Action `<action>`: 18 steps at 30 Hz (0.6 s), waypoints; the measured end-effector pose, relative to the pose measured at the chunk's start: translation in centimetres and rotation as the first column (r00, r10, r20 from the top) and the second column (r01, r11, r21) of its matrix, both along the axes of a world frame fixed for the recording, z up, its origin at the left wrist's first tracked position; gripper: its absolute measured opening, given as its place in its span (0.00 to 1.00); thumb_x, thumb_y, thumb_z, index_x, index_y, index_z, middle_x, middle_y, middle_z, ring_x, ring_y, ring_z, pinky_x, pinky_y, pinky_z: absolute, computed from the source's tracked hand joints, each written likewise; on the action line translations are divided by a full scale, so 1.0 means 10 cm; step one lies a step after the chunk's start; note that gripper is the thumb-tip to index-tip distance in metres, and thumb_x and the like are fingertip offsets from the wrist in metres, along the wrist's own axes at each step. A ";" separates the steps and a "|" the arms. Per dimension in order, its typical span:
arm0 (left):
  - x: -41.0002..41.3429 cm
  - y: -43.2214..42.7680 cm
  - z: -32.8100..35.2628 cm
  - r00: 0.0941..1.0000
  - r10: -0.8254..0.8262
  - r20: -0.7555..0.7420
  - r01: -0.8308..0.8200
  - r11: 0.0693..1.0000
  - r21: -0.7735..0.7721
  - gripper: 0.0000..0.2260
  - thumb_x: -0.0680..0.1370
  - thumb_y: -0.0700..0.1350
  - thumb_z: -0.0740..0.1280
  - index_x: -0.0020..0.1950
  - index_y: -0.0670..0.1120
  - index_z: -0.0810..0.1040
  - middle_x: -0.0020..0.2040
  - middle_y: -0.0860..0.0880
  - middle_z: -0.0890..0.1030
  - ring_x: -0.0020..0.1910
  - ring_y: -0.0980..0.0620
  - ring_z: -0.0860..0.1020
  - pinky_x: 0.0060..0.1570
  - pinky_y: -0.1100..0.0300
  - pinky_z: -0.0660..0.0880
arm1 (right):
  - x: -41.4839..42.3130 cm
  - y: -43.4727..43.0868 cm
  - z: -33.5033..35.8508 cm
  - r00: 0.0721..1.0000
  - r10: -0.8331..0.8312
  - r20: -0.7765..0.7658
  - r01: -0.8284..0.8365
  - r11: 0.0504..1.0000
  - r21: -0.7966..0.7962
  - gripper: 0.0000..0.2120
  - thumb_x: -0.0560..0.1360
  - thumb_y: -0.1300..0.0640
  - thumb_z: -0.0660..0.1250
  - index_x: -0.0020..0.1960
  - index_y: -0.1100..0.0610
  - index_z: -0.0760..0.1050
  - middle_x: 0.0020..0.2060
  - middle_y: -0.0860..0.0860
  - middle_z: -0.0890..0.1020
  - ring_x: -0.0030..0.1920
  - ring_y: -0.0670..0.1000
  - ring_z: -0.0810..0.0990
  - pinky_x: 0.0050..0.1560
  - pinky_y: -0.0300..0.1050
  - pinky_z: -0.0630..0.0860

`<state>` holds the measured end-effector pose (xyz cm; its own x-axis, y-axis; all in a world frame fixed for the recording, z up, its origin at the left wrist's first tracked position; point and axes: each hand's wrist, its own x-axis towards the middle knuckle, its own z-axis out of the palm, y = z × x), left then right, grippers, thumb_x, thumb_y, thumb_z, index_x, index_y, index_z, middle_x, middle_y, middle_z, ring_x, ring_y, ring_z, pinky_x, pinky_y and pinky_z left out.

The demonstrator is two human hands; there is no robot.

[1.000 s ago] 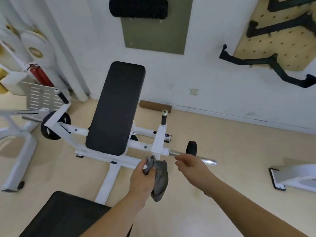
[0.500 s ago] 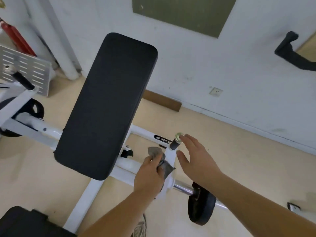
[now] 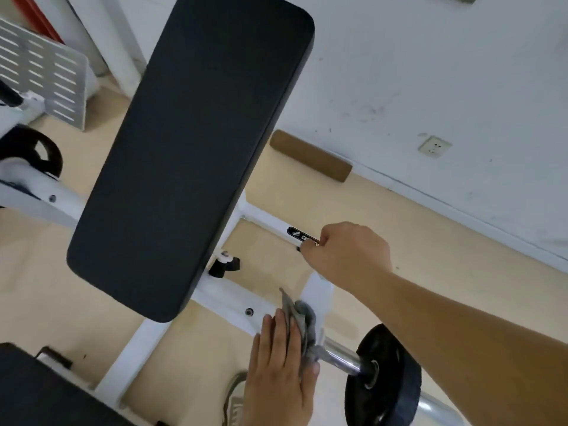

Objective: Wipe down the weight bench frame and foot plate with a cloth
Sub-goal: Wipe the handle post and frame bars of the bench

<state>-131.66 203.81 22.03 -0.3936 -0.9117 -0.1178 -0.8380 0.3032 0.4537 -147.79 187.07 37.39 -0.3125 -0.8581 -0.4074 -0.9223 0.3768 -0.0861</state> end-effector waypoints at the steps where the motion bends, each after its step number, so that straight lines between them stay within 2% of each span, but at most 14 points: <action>1: -0.03 -0.02 0.03 1.000 0.002 0.019 -0.002 1.000 0.017 0.30 0.83 0.59 0.55 0.78 0.41 0.70 0.79 0.40 0.67 0.78 0.38 0.66 0.72 0.43 0.65 | -0.01 0.02 0.00 1.000 -0.005 0.012 0.005 1.000 -0.023 0.17 0.75 0.39 0.57 0.44 0.50 0.77 0.39 0.45 0.78 0.44 0.52 0.76 0.38 0.43 0.69; 2: -0.09 -0.08 0.06 0.999 -0.006 0.036 0.005 1.000 0.029 0.30 0.82 0.59 0.57 0.78 0.40 0.70 0.79 0.40 0.66 0.78 0.38 0.66 0.74 0.43 0.64 | -0.02 0.04 0.02 1.000 -0.003 0.018 0.004 0.998 -0.056 0.17 0.75 0.40 0.57 0.43 0.51 0.77 0.38 0.46 0.78 0.42 0.52 0.76 0.38 0.43 0.70; 4: -0.30 -0.34 0.13 0.998 -0.005 0.069 0.003 0.999 0.033 0.34 0.77 0.58 0.68 0.77 0.39 0.70 0.78 0.39 0.67 0.77 0.40 0.68 0.77 0.45 0.65 | -0.01 0.05 0.02 1.000 0.015 0.016 -0.013 0.991 -0.133 0.15 0.76 0.42 0.57 0.43 0.51 0.76 0.36 0.46 0.78 0.40 0.52 0.76 0.40 0.42 0.72; 5: -0.41 -0.49 0.17 0.998 -0.010 0.066 0.007 0.999 0.046 0.37 0.74 0.56 0.72 0.77 0.39 0.69 0.79 0.39 0.67 0.78 0.40 0.67 0.76 0.45 0.65 | -0.01 0.04 0.02 0.999 0.034 0.012 -0.032 0.986 -0.162 0.15 0.77 0.43 0.57 0.43 0.51 0.76 0.36 0.46 0.78 0.40 0.52 0.76 0.40 0.43 0.72; 6: -0.52 -0.63 0.20 0.999 -0.010 0.037 0.008 0.998 0.056 0.36 0.75 0.54 0.73 0.79 0.41 0.66 0.81 0.40 0.64 0.80 0.41 0.63 0.77 0.45 0.64 | -0.01 0.04 0.01 0.999 0.046 0.010 -0.043 0.983 -0.179 0.15 0.77 0.43 0.57 0.43 0.51 0.76 0.36 0.46 0.78 0.40 0.52 0.75 0.40 0.43 0.71; 8: -0.67 -0.74 0.20 1.000 -0.007 -0.002 0.007 0.996 0.084 0.32 0.82 0.52 0.62 0.83 0.45 0.55 0.85 0.45 0.52 0.84 0.44 0.50 0.80 0.46 0.57 | -0.02 0.07 0.00 0.999 0.049 0.010 -0.046 0.979 -0.201 0.15 0.77 0.43 0.57 0.43 0.51 0.77 0.35 0.46 0.77 0.40 0.53 0.75 0.41 0.44 0.70; 10: -0.64 -0.66 0.14 0.999 0.008 0.036 -0.010 0.998 0.063 0.31 0.84 0.52 0.54 0.85 0.47 0.47 0.85 0.47 0.46 0.84 0.46 0.45 0.81 0.47 0.52 | -0.02 0.07 -0.03 0.998 0.066 -0.003 -0.065 0.974 -0.219 0.15 0.77 0.44 0.56 0.42 0.51 0.76 0.35 0.46 0.76 0.38 0.53 0.74 0.40 0.44 0.69; 13: -0.34 -0.29 0.07 0.996 -0.041 0.075 0.040 0.999 0.009 0.29 0.84 0.54 0.55 0.84 0.49 0.54 0.85 0.48 0.54 0.83 0.45 0.52 0.79 0.43 0.60 | -0.05 0.06 -0.06 0.996 0.087 -0.024 -0.090 0.974 -0.209 0.14 0.77 0.47 0.54 0.41 0.52 0.74 0.33 0.48 0.79 0.35 0.50 0.74 0.35 0.43 0.68; 16: 0.04 0.15 -0.07 0.999 0.022 0.049 -0.020 0.999 -0.037 0.27 0.83 0.55 0.57 0.81 0.49 0.65 0.82 0.48 0.62 0.81 0.44 0.60 0.72 0.43 0.68 | -0.03 0.08 -0.06 0.995 0.099 -0.014 -0.100 0.971 -0.218 0.14 0.77 0.48 0.54 0.39 0.52 0.73 0.32 0.48 0.80 0.35 0.50 0.75 0.34 0.42 0.67; 18: 0.14 0.29 -0.13 0.997 0.044 0.062 -0.040 0.997 -0.067 0.26 0.83 0.55 0.57 0.80 0.47 0.67 0.82 0.47 0.62 0.81 0.41 0.61 0.69 0.42 0.70 | -0.04 0.08 -0.07 0.994 0.105 -0.029 -0.109 0.968 -0.224 0.14 0.77 0.47 0.53 0.40 0.52 0.73 0.32 0.48 0.81 0.37 0.51 0.76 0.36 0.43 0.70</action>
